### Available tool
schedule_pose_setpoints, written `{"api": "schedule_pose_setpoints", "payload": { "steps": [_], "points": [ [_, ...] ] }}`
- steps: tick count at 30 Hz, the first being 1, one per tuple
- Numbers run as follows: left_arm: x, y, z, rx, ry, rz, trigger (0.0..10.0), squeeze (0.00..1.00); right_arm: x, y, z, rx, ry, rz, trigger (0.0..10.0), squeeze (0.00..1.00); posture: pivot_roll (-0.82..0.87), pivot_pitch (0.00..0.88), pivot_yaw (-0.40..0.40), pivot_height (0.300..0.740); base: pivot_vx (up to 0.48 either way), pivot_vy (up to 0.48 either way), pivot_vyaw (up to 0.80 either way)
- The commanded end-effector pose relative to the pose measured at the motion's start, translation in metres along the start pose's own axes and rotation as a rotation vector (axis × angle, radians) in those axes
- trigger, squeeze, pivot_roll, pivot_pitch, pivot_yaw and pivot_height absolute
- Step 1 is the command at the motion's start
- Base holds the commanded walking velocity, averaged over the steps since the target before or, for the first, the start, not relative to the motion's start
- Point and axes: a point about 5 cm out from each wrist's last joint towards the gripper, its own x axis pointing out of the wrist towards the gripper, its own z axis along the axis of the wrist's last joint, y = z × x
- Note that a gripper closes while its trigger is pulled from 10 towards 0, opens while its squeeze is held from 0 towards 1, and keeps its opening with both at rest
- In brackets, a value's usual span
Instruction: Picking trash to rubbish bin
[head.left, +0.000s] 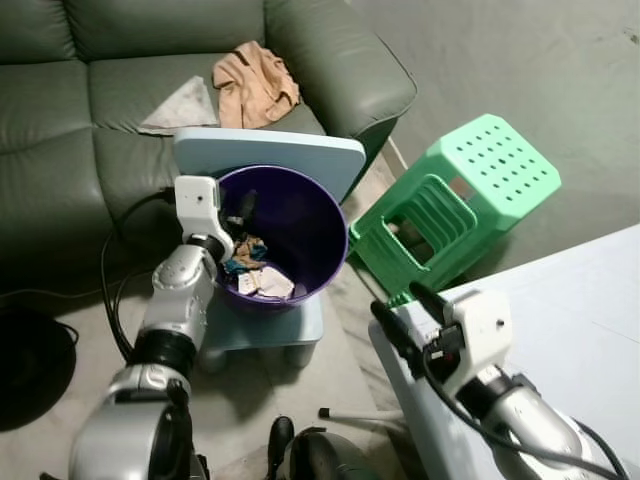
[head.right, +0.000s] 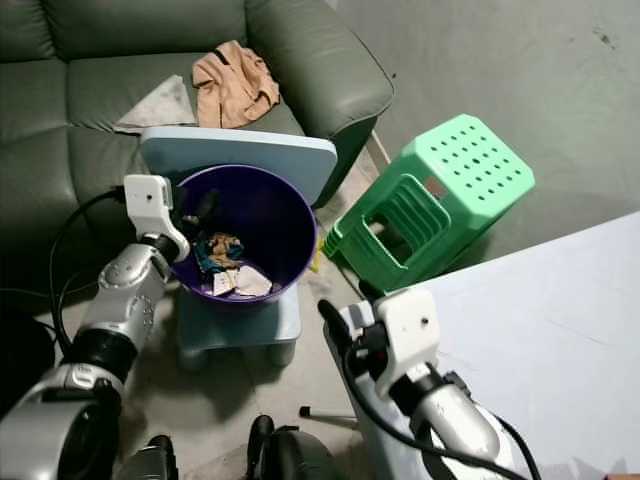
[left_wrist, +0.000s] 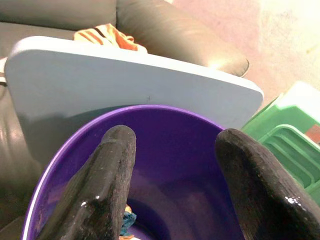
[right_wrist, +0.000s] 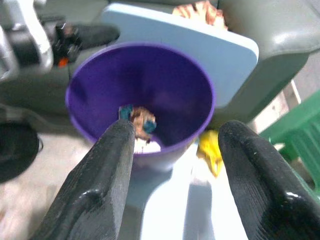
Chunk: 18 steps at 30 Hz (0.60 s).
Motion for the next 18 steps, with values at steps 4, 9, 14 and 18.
{"api": "schedule_pose_setpoints", "payload": {
  "steps": [4,9,14,18],
  "points": [
    [-0.007,-0.01,0.003,-0.015,-0.024,0.026,10.0,0.0,0.006,-0.011,-0.007,0.008,-0.011,-0.054,10.0,0.0,-0.04,0.174,-0.192,0.74,0.0,0.0,0.0],
    [-0.02,-0.012,0.008,-0.042,-0.041,0.074,10.0,0.0,0.019,-0.019,-0.009,-0.004,-0.056,-0.086,10.0,0.0,0.0,0.109,-0.178,0.74,0.0,0.0,0.0],
    [-0.032,-0.012,0.013,-0.018,-0.07,0.097,10.0,0.0,0.029,-0.027,-0.012,-0.009,-0.076,-0.115,10.0,0.0,0.02,0.061,-0.174,0.74,0.0,0.0,0.0],
    [-0.047,-0.008,0.015,-0.005,-0.082,0.127,10.0,0.0,0.041,-0.04,-0.017,-0.056,-0.07,-0.169,10.0,0.0,0.05,0.0,-0.172,0.74,0.0,0.0,0.0]
  ]
}}
